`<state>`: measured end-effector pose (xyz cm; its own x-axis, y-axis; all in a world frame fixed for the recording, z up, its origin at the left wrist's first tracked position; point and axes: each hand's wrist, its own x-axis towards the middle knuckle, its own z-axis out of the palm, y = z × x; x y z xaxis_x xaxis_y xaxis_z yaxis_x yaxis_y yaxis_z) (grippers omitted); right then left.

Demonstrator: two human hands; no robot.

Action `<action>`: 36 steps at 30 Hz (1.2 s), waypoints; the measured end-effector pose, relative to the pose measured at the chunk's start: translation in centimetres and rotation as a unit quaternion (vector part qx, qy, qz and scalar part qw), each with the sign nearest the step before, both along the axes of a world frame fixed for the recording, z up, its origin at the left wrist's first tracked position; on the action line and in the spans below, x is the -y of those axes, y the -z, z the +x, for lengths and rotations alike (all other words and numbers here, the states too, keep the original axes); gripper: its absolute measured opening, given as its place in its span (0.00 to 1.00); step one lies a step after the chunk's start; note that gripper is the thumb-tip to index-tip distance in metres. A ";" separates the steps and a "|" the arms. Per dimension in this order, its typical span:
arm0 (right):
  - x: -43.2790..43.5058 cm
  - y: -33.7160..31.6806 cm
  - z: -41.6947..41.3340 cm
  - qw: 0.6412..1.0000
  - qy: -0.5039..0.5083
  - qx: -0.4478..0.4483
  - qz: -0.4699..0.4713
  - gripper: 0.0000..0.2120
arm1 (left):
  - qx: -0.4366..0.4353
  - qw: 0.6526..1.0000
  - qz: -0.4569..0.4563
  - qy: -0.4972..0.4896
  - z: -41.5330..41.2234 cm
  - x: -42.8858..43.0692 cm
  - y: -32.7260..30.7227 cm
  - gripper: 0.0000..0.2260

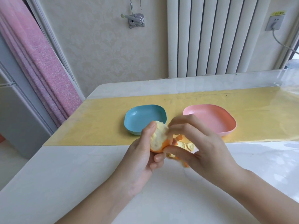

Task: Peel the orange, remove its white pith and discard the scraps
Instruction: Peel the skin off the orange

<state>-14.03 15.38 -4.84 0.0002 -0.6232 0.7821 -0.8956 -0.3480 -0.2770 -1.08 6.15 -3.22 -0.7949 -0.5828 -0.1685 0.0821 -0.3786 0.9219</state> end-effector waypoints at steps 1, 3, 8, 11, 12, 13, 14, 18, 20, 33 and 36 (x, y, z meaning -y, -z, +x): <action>0.1 0.0 -0.1 1.000 0.004 0.002 0.000 0.08 | -0.003 1.000 0.019 -0.002 -0.1 0.0 0.0 0.17; 0.2 0.2 -0.3 1.000 0.009 -0.016 -0.005 0.11 | 0.000 0.998 0.056 -0.003 -0.2 0.1 0.0 0.17; 0.3 0.0 -0.3 1.000 0.007 -0.031 0.000 0.11 | 0.006 0.995 0.103 0.001 -0.3 0.1 0.1 0.18; 0.2 -0.2 -0.5 0.998 -0.012 -0.037 0.045 0.13 | 0.027 0.995 0.101 -0.002 -0.3 0.1 0.2 0.19; 0.0 -0.3 -0.6 0.997 -0.019 -0.037 0.063 0.14 | 0.034 0.994 0.102 -0.002 -0.3 0.2 0.3 0.18; -0.1 -0.4 -0.7 0.996 -0.022 -0.039 0.076 0.14 | 0.042 0.994 0.101 -0.002 -0.3 0.2 0.3 0.17; -0.1 -0.4 -0.8 0.996 -0.023 -0.043 0.081 0.14 | 0.050 0.994 0.094 -0.002 -0.2 0.2 0.3 0.16; -0.2 -0.4 -0.5 0.994 -0.009 -0.069 0.079 0.11 | 0.085 0.995 0.052 -0.005 -0.1 0.0 0.2 0.15; -0.3 -0.4 -0.5 0.993 -0.010 -0.083 0.085 0.11 | 0.095 0.995 0.028 0.000 0.0 -0.2 0.2 0.16; -0.3 0.1 -0.8 0.994 -0.023 -0.074 0.074 0.09 | 0.094 0.995 0.024 -0.004 -0.2 0.1 0.8 0.17; -0.1 0.3 -0.9 0.998 -0.016 -0.010 0.053 0.08 | 0.047 0.997 0.067 -0.007 -0.3 0.4 0.6 0.19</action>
